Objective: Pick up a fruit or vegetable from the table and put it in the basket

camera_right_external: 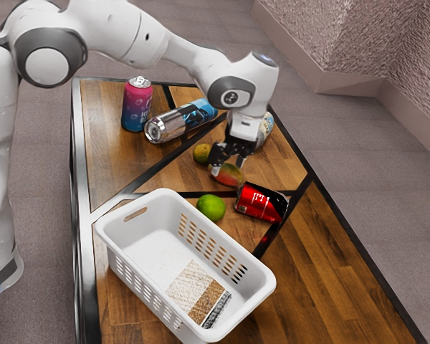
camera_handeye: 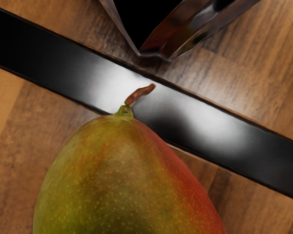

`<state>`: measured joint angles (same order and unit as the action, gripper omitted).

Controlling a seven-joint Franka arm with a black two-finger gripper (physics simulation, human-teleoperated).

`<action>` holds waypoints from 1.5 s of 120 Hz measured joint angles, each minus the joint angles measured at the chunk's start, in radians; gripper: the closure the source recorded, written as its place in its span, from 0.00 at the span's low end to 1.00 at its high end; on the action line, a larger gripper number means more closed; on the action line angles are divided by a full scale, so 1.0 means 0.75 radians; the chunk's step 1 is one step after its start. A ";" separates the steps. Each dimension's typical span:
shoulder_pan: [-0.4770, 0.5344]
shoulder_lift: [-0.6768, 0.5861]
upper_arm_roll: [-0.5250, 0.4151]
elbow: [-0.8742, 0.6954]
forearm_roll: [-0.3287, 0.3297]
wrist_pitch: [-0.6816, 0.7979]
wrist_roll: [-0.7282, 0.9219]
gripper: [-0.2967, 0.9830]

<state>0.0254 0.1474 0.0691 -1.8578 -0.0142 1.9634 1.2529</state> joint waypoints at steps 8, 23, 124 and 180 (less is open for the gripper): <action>-0.002 0.007 0.000 -0.009 0.000 0.013 0.011 0.23; -0.003 0.020 0.000 -0.015 0.000 0.034 0.027 0.23; -0.112 -0.430 -0.001 -0.003 0.005 -0.019 0.062 0.40; -0.640 -0.526 -0.188 -0.181 0.001 -0.232 -0.015 0.41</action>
<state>-0.4549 -0.2474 -0.0717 -1.9935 -0.0136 1.7892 1.2417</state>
